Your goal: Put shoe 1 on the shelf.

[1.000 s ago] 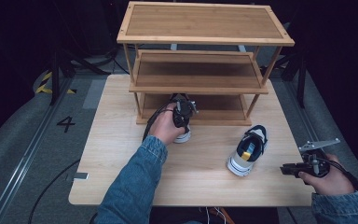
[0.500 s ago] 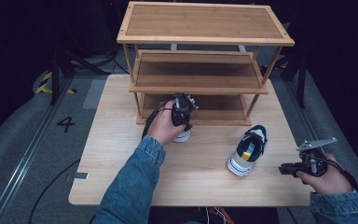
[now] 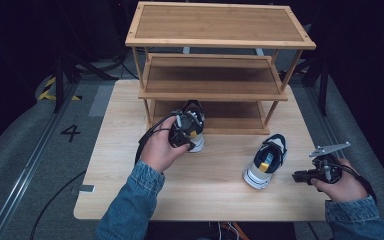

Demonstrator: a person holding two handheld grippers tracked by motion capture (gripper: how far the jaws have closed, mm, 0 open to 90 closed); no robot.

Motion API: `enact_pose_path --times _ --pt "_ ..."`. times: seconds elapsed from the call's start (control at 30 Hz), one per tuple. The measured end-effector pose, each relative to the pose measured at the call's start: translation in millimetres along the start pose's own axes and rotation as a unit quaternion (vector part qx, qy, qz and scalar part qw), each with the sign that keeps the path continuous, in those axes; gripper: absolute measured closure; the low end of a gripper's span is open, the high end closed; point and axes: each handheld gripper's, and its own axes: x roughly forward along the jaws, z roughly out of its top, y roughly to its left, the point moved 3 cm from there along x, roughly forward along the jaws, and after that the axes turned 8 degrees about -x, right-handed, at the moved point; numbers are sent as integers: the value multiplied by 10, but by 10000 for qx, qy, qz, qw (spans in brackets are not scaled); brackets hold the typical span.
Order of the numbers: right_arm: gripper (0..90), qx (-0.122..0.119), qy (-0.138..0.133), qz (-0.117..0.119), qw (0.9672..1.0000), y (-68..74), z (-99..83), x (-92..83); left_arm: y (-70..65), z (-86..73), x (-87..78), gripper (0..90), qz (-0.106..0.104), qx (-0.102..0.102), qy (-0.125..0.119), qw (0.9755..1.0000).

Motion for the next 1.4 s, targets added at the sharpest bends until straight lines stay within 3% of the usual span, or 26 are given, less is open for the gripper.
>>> enact_pose_path --times 0.1,0.17,0.2,0.27,0.37,0.4,0.5,0.67,0.77,0.9,0.97,1.03,1.13,1.23,1.4 --pt "815 -102 34 25 9999 3 35 41 21 -18 89 697 -181 -288 24 9994" --pt "819 -126 73 41 9999 3 39 53 28 -8 154 729 -419 -413 72 9982" --pt "824 -142 84 42 9999 -1 38 58 41 6 199 775 -393 -367 52 9985" --pt "828 -159 88 35 9998 -8 32 55 79 31 266 845 -134 -299 32 9995" --pt "845 -124 117 45 9998 -10 6 34 145 58 319 894 42 -506 -89 9987" --pt "846 -131 103 49 9998 -12 -2 30 172 62 333 897 67 -623 -113 9980" --pt "850 -70 72 15 9999 -19 -38 8 214 76 376 899 -100 -726 -75 9973" --pt "848 6 84 -46 10000 -34 -99 -24 238 134 448 900 -25 -734 -86 9973" --pt "846 70 76 -64 9999 -27 -136 -53 273 167 448 899 -148 -775 -171 9967" --pt "845 159 89 -105 9998 -30 -201 -76 288 228 383 899 78 -718 -315 9969" --pt "843 196 101 -111 9997 -23 -225 -78 322 254 379 899 342 -765 -324 9960" --pt "841 218 116 -113 9996 -16 -245 -83 366 272 394 898 263 -807 -407 9956" --pt "838 256 121 -142 9995 -19 -275 -87 416 293 413 886 433 -796 -489 9947" --pt "837 298 140 -153 9993 -24 -293 -93 444 316 442 841 371 -809 -607 9942" --pt "836 303 166 -153 9993 -12 -311 -82 469 348 500 784 455 -717 -819 9930"
